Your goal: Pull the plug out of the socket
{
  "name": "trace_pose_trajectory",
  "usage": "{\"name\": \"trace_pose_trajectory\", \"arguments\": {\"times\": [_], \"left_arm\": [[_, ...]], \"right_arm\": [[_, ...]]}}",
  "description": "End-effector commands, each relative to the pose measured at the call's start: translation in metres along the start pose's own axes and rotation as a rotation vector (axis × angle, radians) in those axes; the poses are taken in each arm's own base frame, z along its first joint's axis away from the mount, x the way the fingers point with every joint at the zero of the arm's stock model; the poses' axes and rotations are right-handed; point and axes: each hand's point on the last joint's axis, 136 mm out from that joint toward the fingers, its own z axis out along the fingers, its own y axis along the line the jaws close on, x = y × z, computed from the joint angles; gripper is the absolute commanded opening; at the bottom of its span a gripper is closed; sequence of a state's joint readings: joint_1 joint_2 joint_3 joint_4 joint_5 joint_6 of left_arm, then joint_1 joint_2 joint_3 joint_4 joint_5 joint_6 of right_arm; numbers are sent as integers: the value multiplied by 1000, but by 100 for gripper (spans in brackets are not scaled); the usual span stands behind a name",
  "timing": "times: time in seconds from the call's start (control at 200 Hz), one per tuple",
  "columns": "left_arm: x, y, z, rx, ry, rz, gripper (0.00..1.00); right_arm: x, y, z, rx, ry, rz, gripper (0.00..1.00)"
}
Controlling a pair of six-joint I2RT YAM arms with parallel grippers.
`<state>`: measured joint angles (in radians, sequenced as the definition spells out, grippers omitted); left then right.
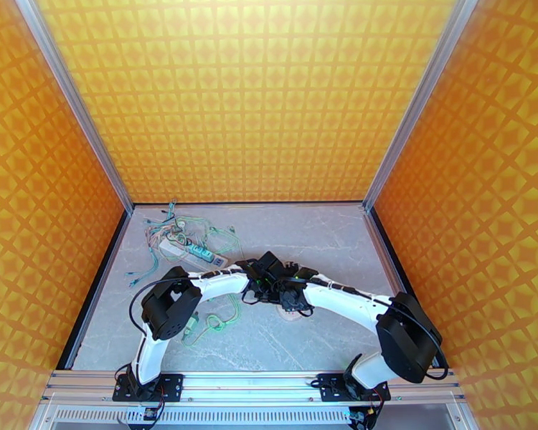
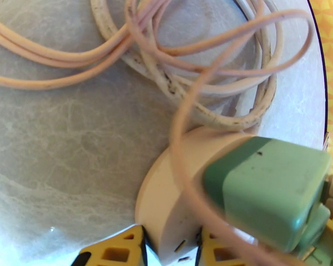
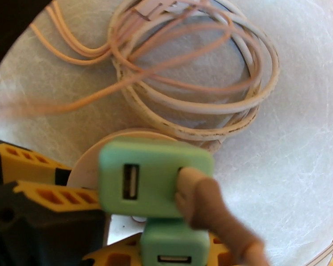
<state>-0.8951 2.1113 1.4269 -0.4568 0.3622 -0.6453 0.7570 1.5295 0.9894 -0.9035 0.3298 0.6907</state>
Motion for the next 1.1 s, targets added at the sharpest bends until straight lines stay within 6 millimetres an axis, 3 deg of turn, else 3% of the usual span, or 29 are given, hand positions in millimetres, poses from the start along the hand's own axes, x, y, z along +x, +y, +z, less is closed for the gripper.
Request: {"name": "trace_pose_trajectory", "arguments": {"times": [0.0,0.18,0.425,0.575,0.895,1.095], "left_arm": [[155,124,75,-417,451,-71,28],[157,125,75,-420,454,-72,28],[154,125,73,-417,449,-78,28],[133,115,59,-380,391,-93,29],[53,53,-9,-233,153,-59,42],[30,39,-59,-185,27,-72,53]], "right_arm": [[-30,54,-30,-312,-96,46,14],[-37,30,-31,-388,-107,166,15],[-29,11,-34,-319,-92,144,16],[-21,0,-41,-313,-99,150,16],[-19,1,-61,-398,-119,174,19],[-22,3,-67,-441,-131,187,19]]}}
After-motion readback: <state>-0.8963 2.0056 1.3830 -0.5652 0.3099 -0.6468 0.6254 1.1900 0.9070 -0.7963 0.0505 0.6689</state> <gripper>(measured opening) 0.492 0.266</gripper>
